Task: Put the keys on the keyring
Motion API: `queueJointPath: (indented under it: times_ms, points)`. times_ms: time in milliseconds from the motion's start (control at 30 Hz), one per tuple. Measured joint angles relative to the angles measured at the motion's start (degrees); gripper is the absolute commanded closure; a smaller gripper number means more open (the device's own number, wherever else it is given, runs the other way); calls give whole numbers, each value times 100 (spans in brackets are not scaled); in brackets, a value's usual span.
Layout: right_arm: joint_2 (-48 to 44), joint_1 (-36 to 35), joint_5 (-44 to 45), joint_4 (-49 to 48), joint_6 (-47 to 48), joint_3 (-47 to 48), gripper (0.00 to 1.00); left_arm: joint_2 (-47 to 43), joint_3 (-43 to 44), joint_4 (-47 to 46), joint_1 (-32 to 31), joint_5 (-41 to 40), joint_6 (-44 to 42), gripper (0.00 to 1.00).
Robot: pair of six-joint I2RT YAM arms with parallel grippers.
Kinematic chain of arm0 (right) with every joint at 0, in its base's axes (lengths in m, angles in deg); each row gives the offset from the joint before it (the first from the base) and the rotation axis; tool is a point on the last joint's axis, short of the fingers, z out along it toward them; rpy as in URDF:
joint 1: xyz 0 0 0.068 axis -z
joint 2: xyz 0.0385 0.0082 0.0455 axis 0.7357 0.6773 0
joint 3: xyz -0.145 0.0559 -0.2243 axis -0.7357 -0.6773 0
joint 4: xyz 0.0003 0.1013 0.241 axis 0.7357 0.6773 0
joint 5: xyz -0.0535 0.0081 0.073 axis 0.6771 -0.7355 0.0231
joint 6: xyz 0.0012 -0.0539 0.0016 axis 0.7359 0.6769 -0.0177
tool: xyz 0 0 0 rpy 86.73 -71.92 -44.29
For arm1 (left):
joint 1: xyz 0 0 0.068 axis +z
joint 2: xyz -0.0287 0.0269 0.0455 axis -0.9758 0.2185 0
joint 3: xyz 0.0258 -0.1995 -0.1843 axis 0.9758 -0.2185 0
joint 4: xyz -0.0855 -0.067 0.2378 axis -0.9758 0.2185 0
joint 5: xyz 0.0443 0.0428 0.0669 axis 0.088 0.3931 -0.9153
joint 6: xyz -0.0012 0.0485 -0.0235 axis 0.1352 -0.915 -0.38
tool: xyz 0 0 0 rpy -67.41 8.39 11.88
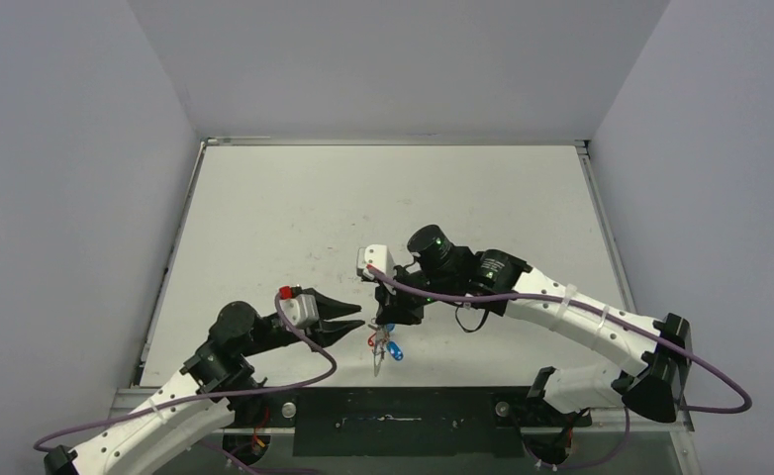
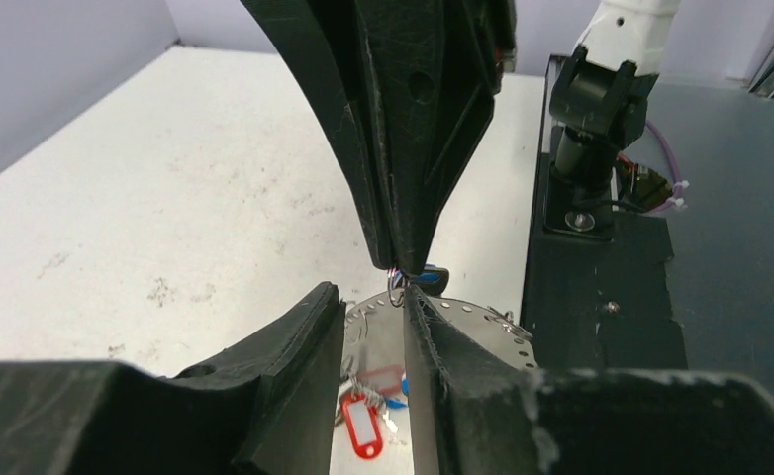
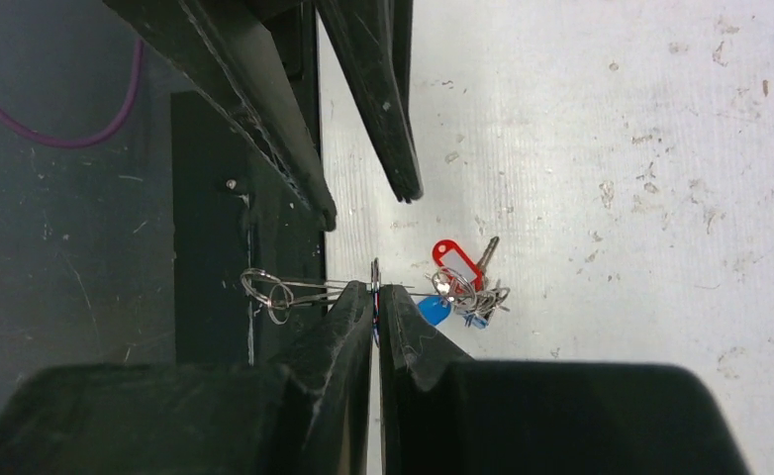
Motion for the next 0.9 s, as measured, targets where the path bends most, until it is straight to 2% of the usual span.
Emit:
queueJointPath:
  times_ms: [233,367,900]
  points:
    - [487,-197,433,922,59,647,100,634,470,914,0,22,-350,68]
    - [623,-212,479,1123,52,822,100,940,533,1108,0,179,-455,68]
    - [734,-313,479,1123,-13,837,100,1462,520,319,-24,719,-295,69]
